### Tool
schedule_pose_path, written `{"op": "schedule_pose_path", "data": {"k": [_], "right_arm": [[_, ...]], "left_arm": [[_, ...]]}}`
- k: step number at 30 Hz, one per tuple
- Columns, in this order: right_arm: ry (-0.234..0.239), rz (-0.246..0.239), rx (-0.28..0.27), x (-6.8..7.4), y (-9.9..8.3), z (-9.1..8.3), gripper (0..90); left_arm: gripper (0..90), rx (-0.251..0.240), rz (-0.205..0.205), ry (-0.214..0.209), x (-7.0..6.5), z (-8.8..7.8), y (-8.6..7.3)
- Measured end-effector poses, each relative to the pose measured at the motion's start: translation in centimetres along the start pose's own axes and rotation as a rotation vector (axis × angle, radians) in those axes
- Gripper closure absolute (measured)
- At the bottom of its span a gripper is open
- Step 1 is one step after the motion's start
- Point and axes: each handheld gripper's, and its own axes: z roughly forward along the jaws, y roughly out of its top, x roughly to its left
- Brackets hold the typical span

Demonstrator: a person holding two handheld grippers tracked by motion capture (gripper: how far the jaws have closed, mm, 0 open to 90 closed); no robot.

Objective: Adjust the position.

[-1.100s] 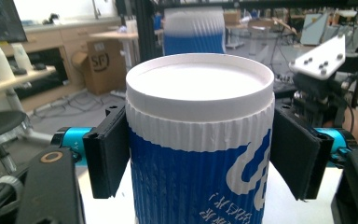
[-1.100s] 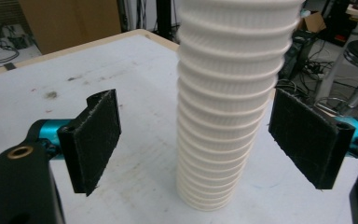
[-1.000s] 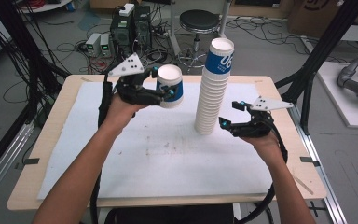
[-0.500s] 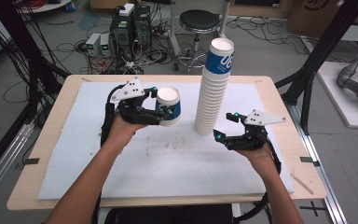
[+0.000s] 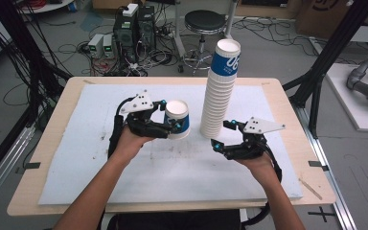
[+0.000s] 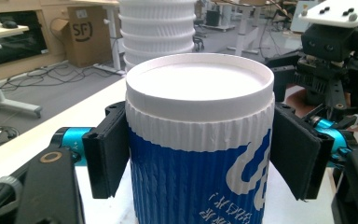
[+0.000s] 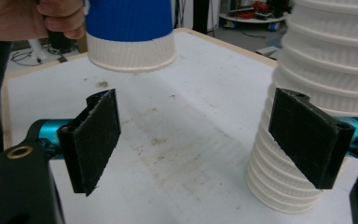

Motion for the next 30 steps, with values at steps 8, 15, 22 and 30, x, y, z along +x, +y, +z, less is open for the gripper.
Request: {"op": "schedule_pose_path", "data": {"k": [8,15,22,30], "right_arm": [[0.083,-0.036,-0.001,1.7,0.2,0.9,16.8],[0.124,-0.045,0.01,2.7,0.3,2.2,16.8],[0.138,-0.022,0.001,3.0,0.1,3.5,16.8],[0.146,-0.063,0.005,3.0,0.3,3.8,25.4]], "left_arm": [[27.2,0.003,0.013,-0.061,-1.6,0.6,-1.3],[27.2,-0.007,0.025,-0.094,-2.4,1.5,-1.1],[27.2,-0.015,0.031,-0.13,-3.3,2.8,-0.9],[27.4,-0.003,0.021,-0.149,-3.1,2.7,-1.0]]}}
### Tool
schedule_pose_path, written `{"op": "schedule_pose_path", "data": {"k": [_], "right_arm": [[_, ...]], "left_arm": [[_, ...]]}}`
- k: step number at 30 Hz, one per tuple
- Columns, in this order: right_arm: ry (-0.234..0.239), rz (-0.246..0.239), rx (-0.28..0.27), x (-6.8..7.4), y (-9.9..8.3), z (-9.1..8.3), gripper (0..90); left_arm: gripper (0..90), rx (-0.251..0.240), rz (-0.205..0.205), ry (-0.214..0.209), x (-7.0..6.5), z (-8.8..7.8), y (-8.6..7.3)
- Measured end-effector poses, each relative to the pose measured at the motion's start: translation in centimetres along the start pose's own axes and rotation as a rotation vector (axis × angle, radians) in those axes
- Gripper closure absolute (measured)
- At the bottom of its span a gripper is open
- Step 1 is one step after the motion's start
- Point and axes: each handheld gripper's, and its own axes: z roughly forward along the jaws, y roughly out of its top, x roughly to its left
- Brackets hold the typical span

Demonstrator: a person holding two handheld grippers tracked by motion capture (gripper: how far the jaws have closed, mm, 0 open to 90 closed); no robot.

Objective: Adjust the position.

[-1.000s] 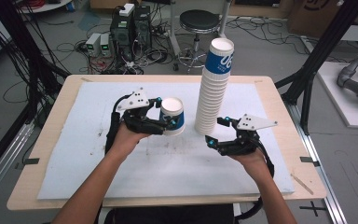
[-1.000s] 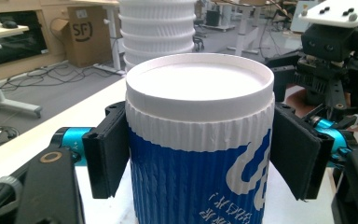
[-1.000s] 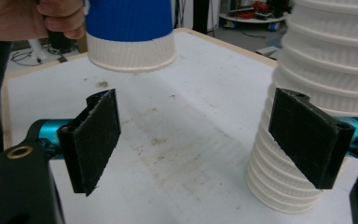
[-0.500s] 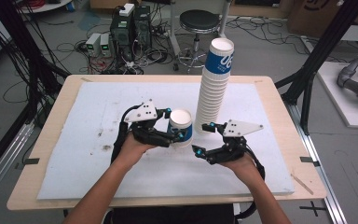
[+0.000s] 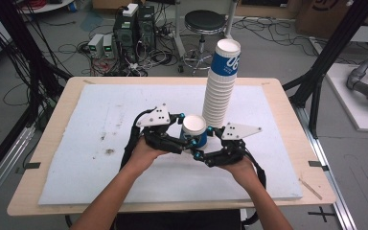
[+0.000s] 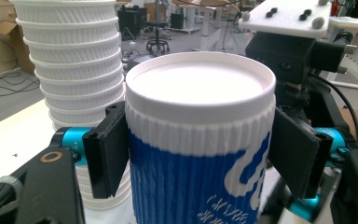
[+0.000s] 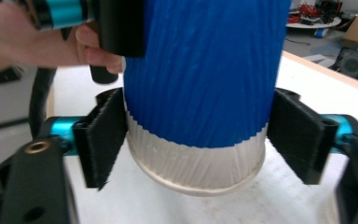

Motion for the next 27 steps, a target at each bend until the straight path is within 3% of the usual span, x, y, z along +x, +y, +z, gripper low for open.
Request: {"op": "schedule_pose_path", "data": {"k": [5,10,18,20,24,25,27], "right_arm": [[0.02,-0.044,0.042,-0.2,0.1,-0.4,30.8],[0.052,-0.085,0.086,-0.2,0.6,-0.6,31.6],[0.083,-0.17,0.167,-0.3,1.3,-1.1,31.5],[0.086,-0.189,0.183,-0.3,1.2,-1.1,27.9],[0.043,-0.097,0.098,-0.4,0.9,-1.6,18.2],[0.035,-0.086,0.081,-0.4,0.8,-1.7,18.2],[0.024,-0.064,0.054,-0.4,0.5,-1.6,18.2]], "left_arm": [[26.4,0.03,-0.026,-0.024,0.0,0.0,-0.1],[23.2,0.06,-0.013,-0.035,0.0,-0.1,0.2],[28.7,0.139,0.013,-0.115,0.2,-0.3,0.4],[29.1,0.144,0.011,-0.122,0.3,-0.3,0.3],[29.0,0.125,0.002,-0.092,0.5,-0.4,0.2],[29.1,0.08,-0.022,-0.085,0.7,-0.5,0.0],[29.2,0.039,-0.042,-0.099,0.8,-0.6,0.0]]}}
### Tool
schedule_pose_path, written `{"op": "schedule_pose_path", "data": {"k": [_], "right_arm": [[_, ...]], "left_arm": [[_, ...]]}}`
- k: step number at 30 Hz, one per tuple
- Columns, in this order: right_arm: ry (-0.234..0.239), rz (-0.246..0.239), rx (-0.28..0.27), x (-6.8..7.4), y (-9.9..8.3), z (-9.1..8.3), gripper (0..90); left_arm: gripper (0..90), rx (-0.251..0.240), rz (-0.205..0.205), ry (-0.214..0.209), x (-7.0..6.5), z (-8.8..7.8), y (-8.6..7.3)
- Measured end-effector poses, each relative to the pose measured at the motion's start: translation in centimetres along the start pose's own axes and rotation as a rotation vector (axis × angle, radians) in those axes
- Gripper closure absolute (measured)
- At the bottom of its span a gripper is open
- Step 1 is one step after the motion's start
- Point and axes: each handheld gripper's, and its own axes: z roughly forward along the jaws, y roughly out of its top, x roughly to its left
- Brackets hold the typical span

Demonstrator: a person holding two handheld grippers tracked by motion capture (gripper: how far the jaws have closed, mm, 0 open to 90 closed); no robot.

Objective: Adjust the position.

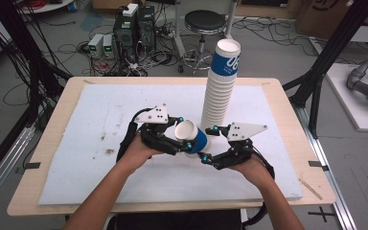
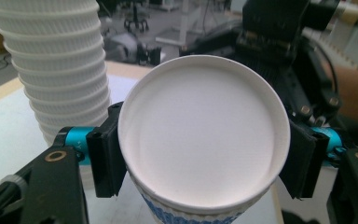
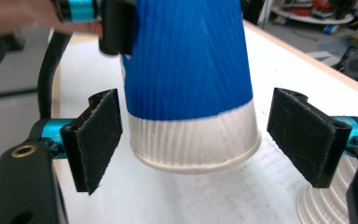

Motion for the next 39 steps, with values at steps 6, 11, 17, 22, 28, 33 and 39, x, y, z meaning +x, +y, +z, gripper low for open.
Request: {"op": "schedule_pose_path", "data": {"k": [6,11,17,22,28,33,39], "right_arm": [[0.029,0.009,-0.012,0.1,-0.2,0.9,16.5],[0.066,-0.071,0.041,0.1,0.1,0.7,29.0],[0.081,-0.129,0.104,0.0,0.6,0.5,30.4],[0.094,-0.166,0.139,0.0,1.1,0.4,30.4],[0.11,-0.208,0.19,0.2,1.3,0.2,30.1],[0.079,-0.101,0.069,0.1,0.9,-0.4,19.4],[0.066,-0.048,0.0,-0.2,0.3,-0.8,18.9]], "left_arm": [[29.5,-0.009,-0.001,-0.028,-0.1,0.1,-0.1],[29.4,0.044,-0.005,-0.039,-0.2,0.2,-0.2],[22.0,0.118,0.058,0.009,-0.8,0.3,0.5],[22.7,0.142,0.075,-0.011,-0.8,0.2,0.9],[30.6,0.165,0.07,-0.079,-0.6,0.2,0.5],[30.7,0.114,0.042,-0.076,0.0,-0.3,-0.3],[30.9,0.03,0.022,-0.089,0.1,-0.8,-0.4]]}}
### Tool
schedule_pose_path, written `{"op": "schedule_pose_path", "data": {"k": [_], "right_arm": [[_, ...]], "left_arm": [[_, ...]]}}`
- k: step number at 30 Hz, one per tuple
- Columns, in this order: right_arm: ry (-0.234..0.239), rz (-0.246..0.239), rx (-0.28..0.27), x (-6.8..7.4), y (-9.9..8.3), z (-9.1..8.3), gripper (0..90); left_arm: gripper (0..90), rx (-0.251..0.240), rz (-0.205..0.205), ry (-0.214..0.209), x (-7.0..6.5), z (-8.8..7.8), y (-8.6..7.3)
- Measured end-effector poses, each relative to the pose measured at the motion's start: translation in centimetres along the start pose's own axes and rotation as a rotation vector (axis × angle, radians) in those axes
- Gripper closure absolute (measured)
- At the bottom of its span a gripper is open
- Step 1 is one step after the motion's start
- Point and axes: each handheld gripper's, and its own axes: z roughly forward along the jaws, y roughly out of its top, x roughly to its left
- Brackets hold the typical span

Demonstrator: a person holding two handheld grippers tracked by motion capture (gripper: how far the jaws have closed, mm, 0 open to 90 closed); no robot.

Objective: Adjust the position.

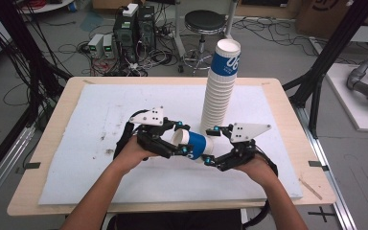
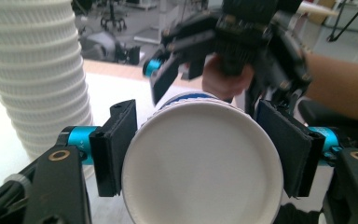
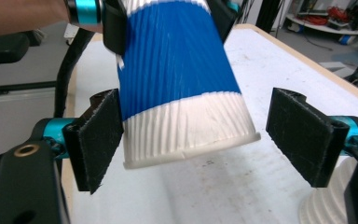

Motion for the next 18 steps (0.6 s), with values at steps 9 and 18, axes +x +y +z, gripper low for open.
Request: {"op": "schedule_pose_path", "data": {"k": [9,18], "right_arm": [[0.064,0.022,0.021,0.1,-0.4,1.5,15.9],[0.073,0.07,-0.001,0.0,-0.5,1.7,15.5]], "left_arm": [[31.4,-0.01,0.023,-0.006,-0.3,0.2,-0.2],[31.7,-0.078,0.023,-0.014,-0.3,0.0,-0.1]]}}
